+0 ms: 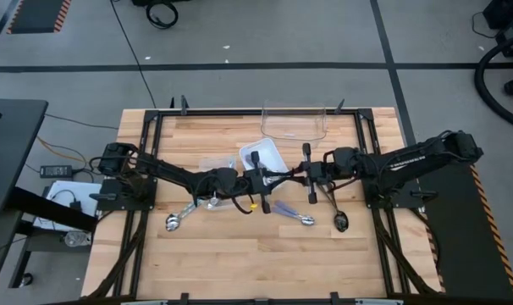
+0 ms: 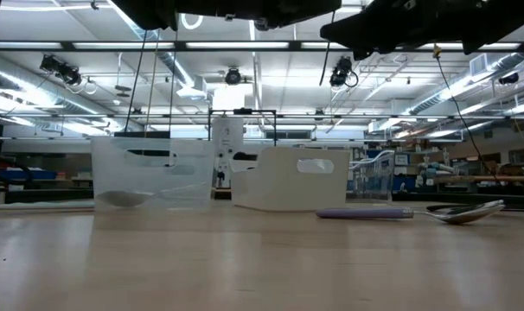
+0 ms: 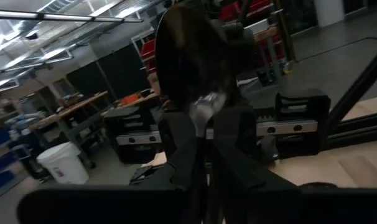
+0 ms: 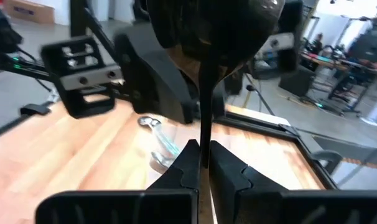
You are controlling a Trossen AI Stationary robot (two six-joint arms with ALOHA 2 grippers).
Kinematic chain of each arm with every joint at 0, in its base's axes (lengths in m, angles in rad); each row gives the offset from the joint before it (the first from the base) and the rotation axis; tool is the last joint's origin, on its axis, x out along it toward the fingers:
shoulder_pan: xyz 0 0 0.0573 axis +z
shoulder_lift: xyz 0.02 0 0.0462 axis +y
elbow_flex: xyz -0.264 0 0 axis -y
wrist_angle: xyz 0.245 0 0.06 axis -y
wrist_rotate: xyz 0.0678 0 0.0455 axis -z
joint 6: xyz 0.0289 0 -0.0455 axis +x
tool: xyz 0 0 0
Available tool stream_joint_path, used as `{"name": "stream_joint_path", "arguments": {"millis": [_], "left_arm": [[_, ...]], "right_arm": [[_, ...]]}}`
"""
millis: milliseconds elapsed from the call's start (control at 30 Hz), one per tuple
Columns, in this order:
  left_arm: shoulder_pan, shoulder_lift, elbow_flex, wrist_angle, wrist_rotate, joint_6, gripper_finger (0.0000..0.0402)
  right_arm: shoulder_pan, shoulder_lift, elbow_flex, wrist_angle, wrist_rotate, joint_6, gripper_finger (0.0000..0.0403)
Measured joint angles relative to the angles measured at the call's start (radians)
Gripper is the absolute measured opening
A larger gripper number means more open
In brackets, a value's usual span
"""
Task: Sort silverware by color (type)
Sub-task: Put the black spoon into the top transparent bin
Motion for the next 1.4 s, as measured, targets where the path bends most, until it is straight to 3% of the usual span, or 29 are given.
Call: {"name": "stream_joint_path", "arguments": {"millis": [200, 333, 467, 667, 867, 1100, 1400], "left_arm": [[-0.004, -0.017, 0.002, -0.064, -0.054, -0.014, 0.0131], [-0.009, -0.05, 0.002, -0.176, -0.116, -0.077, 0.0182], [-0.034, -0.093, 0.002, -0.317, -0.159, -0.142, 0.0207], [-0.084, -0.126, 0.002, -0.609, -0.161, -0.355, 0.0201], [-0.128, -0.126, 0.001, -0.837, -0.162, -0.547, 0.0187], [-0.172, -0.126, 0.001, -0.943, -0.162, -0.632, 0.0185], [-0.179, -0.126, 0.001, -0.943, -0.162, -0.647, 0.0185]], "right_arm": [[-0.002, -0.003, -0.001, -0.019, 0.0, 0.012, 0.0021], [-0.003, -0.012, -0.001, -0.033, 0.001, 0.014, 0.0021], [-0.008, -0.032, -0.001, -0.077, 0.042, 0.013, 0.0021], [-0.053, -0.055, 0.026, -0.25, 0.121, 0.033, 0.0021], [-0.137, -0.051, 0.079, -0.397, 0.126, 0.043, 0.0025], [-0.249, -0.046, 0.159, -0.545, 0.126, 0.044, 0.0026], [-0.388, -0.001, 0.236, -0.656, 0.103, -0.009, 0.0027]]}}
